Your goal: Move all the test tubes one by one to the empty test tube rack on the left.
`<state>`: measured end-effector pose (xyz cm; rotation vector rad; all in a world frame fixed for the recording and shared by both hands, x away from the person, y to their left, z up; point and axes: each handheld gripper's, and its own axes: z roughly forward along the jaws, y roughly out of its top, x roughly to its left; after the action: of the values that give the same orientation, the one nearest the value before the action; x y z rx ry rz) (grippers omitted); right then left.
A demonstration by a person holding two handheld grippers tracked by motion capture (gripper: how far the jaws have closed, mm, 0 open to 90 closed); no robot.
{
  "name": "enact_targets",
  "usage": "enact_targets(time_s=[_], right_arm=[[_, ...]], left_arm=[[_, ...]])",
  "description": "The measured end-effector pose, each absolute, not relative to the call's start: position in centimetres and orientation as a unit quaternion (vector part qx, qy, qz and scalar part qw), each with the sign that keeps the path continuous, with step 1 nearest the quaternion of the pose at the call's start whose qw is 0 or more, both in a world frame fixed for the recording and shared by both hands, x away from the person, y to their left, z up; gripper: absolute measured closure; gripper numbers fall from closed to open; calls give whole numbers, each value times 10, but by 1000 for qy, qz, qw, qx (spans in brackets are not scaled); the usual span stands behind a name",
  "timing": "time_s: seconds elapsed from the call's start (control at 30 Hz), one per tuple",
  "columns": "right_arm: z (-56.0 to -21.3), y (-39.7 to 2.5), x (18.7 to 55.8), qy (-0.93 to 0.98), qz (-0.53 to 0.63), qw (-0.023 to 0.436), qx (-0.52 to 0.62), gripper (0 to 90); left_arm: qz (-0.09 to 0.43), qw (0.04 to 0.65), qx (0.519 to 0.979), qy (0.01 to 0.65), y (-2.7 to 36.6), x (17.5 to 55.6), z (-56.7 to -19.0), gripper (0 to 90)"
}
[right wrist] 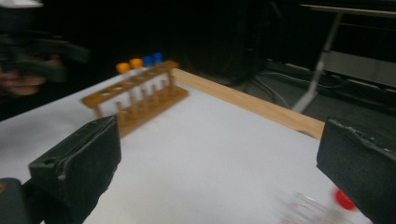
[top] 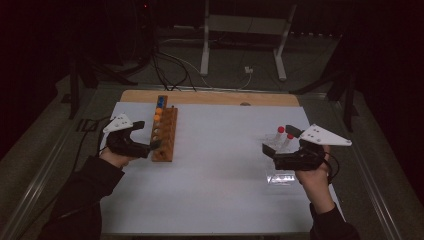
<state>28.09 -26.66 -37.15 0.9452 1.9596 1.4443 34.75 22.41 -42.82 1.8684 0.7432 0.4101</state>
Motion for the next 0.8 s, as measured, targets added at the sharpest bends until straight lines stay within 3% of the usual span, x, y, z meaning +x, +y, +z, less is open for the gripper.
enact_targets(time_s=[0.37,0.53,0.8], right_arm=[[-399,-307,302,715,495,277,408,0],[-416,-321,310,710,476,279,438,47],[-446,-336,319,708,443,273,477,231]], left_arm=[[147,533,782,286,215,318,-439,18],[143,539,781,282,213,313,-443,18],[139,541,781,278,212,312,-442,18]])
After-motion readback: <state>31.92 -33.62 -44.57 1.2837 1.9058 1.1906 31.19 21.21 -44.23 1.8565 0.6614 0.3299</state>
